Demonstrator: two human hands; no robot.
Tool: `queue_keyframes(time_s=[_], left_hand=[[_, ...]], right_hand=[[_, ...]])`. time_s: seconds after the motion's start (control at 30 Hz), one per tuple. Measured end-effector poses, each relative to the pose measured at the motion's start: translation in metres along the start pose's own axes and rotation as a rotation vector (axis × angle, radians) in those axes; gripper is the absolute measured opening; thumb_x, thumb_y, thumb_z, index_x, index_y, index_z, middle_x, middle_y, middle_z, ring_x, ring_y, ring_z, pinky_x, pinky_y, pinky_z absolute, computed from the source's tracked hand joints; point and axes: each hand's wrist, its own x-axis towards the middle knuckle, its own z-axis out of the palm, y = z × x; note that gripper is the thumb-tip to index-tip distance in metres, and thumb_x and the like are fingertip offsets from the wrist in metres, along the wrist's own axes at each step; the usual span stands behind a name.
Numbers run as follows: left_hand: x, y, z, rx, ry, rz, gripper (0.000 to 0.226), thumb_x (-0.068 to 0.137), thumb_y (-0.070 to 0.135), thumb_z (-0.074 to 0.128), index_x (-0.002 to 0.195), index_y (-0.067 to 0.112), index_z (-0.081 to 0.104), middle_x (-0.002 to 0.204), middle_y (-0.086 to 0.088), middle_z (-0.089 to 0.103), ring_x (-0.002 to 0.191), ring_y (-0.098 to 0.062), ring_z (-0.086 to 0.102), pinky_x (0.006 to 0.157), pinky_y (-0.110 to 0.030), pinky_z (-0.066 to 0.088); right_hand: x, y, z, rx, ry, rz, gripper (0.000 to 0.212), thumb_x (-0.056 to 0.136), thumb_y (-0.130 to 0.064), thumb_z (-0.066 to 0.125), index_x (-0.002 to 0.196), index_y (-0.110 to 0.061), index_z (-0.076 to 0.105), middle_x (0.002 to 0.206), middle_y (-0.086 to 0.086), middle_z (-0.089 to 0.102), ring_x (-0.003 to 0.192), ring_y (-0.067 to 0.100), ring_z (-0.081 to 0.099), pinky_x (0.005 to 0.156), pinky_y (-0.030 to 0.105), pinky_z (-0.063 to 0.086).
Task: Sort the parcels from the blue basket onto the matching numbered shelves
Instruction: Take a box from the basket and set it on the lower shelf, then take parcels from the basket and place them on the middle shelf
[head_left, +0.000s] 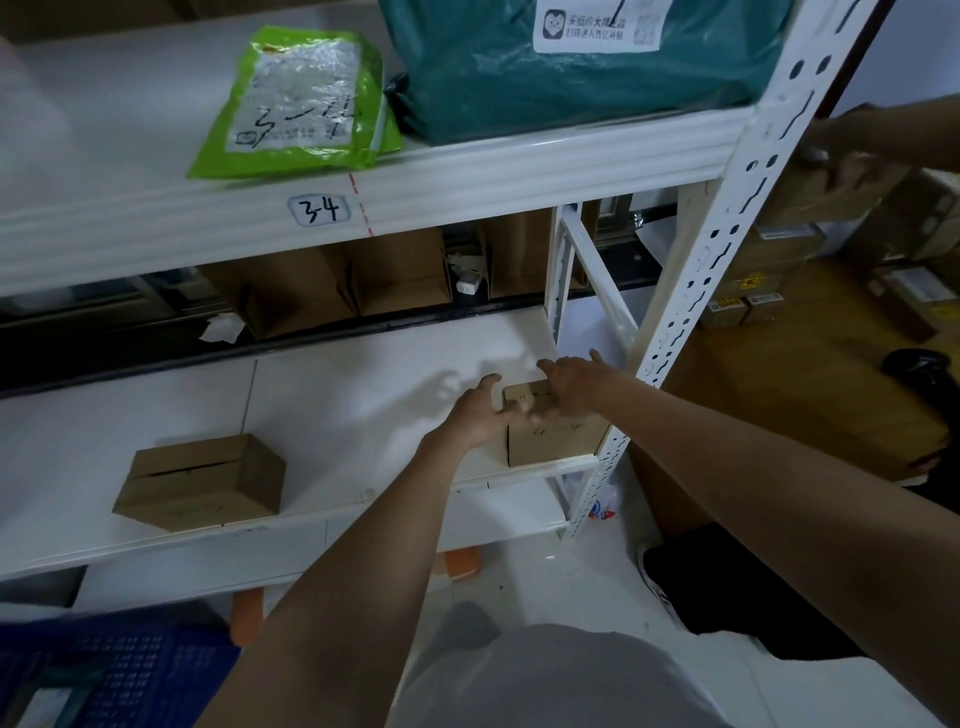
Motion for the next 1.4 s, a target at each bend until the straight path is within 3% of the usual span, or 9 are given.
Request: queue_keyframes(time_s=[0.07, 0.17, 0.33, 0.57, 0.77, 0.87, 1.0, 1.13, 1.4], left_hand=[[-0.004, -0.009, -0.014, 0.084, 0.04, -0.025, 0.071, 0.101, 0.052, 0.045, 0.159, 0.02, 0.019, 0.157, -0.012, 0.035, 0.141, -0.029, 0.039, 0.106, -0.032, 0.036], [-0.022, -0.029, -0.04, 0.223, 0.128, -0.097, 0.068, 0.104, 0.052, 0.03, 0.159, 0.016, 0.013, 0.165, -0.011, 0.019, 0.151, -0.03, 0.017, 0.122, -0.047, 0.02], [-0.071, -0.086, -0.078, 0.335, 0.239, -0.285, 0.065, 0.105, 0.052, 0.017, 0.16, 0.019, 0.009, 0.168, -0.006, 0.003, 0.154, -0.031, 0.001, 0.122, -0.057, 0.006], [-0.183, -0.181, -0.098, 0.221, 0.313, -0.557, 0.065, 0.106, 0.049, 0.021, 0.159, 0.014, 0.01, 0.167, -0.008, 0.007, 0.153, -0.031, 0.007, 0.121, -0.058, 0.01], [-0.285, -0.307, -0.094, 0.151, 0.305, -0.733, 0.064, 0.1, 0.055, 0.022, 0.153, 0.021, 0.028, 0.162, -0.01, 0.02, 0.148, -0.04, 0.016, 0.115, -0.069, 0.016], [-0.356, -0.348, -0.1, 0.036, 0.382, -0.786, 0.063, 0.101, 0.053, 0.026, 0.154, 0.018, 0.025, 0.161, -0.009, 0.022, 0.149, -0.036, 0.017, 0.116, -0.065, 0.015], [-0.443, -0.426, -0.103, -0.103, 0.438, -0.873, 0.062, 0.105, 0.049, 0.025, 0.156, 0.014, 0.02, 0.164, -0.009, 0.018, 0.15, -0.033, 0.016, 0.117, -0.062, 0.014], [-0.521, -0.499, -0.108, -0.159, 0.444, -0.995, 0.064, 0.105, 0.051, 0.024, 0.156, 0.013, 0.021, 0.163, -0.01, 0.02, 0.149, -0.033, 0.018, 0.117, -0.061, 0.018], [-0.575, -0.584, -0.133, -0.222, 0.459, -1.018, 0.061, 0.105, 0.048, 0.024, 0.156, 0.014, 0.022, 0.163, -0.011, 0.021, 0.149, -0.031, 0.019, 0.117, -0.062, 0.017]], right_hand=[[0.0, -0.007, -0.008, 0.027, 0.064, -0.005, 0.093, 0.09, -0.074, 0.042, 0.156, -0.015, 0.018, 0.149, 0.015, 0.043, 0.141, 0.032, 0.038, 0.121, 0.054, 0.011], [0.005, -0.029, -0.022, -0.001, 0.116, -0.037, 0.087, 0.096, -0.069, 0.033, 0.159, -0.014, 0.01, 0.16, 0.016, 0.029, 0.147, 0.031, 0.028, 0.122, 0.054, 0.01], [0.02, -0.103, -0.031, -0.088, 0.079, -0.16, 0.079, 0.101, -0.062, 0.028, 0.159, -0.013, 0.009, 0.162, 0.016, 0.023, 0.149, 0.029, 0.023, 0.123, 0.053, 0.003], [0.007, -0.247, -0.006, -0.163, 0.011, -0.372, 0.08, 0.1, -0.065, 0.025, 0.159, -0.014, 0.012, 0.159, 0.016, 0.029, 0.146, 0.031, 0.029, 0.123, 0.052, 0.003], [-0.028, -0.38, 0.035, -0.289, -0.018, -0.531, 0.079, 0.099, -0.066, 0.023, 0.158, -0.015, 0.013, 0.159, 0.016, 0.029, 0.144, 0.033, 0.031, 0.122, 0.054, 0.007], [-0.05, -0.46, 0.061, -0.327, -0.037, -0.6, 0.08, 0.099, -0.066, 0.023, 0.159, -0.013, 0.014, 0.162, 0.017, 0.023, 0.148, 0.034, 0.024, 0.122, 0.055, 0.009], [-0.088, -0.567, 0.1, -0.319, -0.065, -0.683, 0.075, 0.099, -0.066, 0.028, 0.155, -0.016, 0.023, 0.156, 0.015, 0.035, 0.142, 0.033, 0.035, 0.121, 0.054, 0.013], [-0.123, -0.657, 0.129, -0.325, -0.111, -0.717, 0.072, 0.1, -0.063, 0.027, 0.157, -0.019, 0.02, 0.157, 0.013, 0.034, 0.143, 0.03, 0.035, 0.121, 0.053, 0.009], [-0.137, -0.773, 0.152, -0.377, -0.163, -0.752, 0.065, 0.103, -0.055, 0.028, 0.157, -0.02, 0.02, 0.157, 0.014, 0.035, 0.142, 0.03, 0.034, 0.121, 0.054, 0.011]])
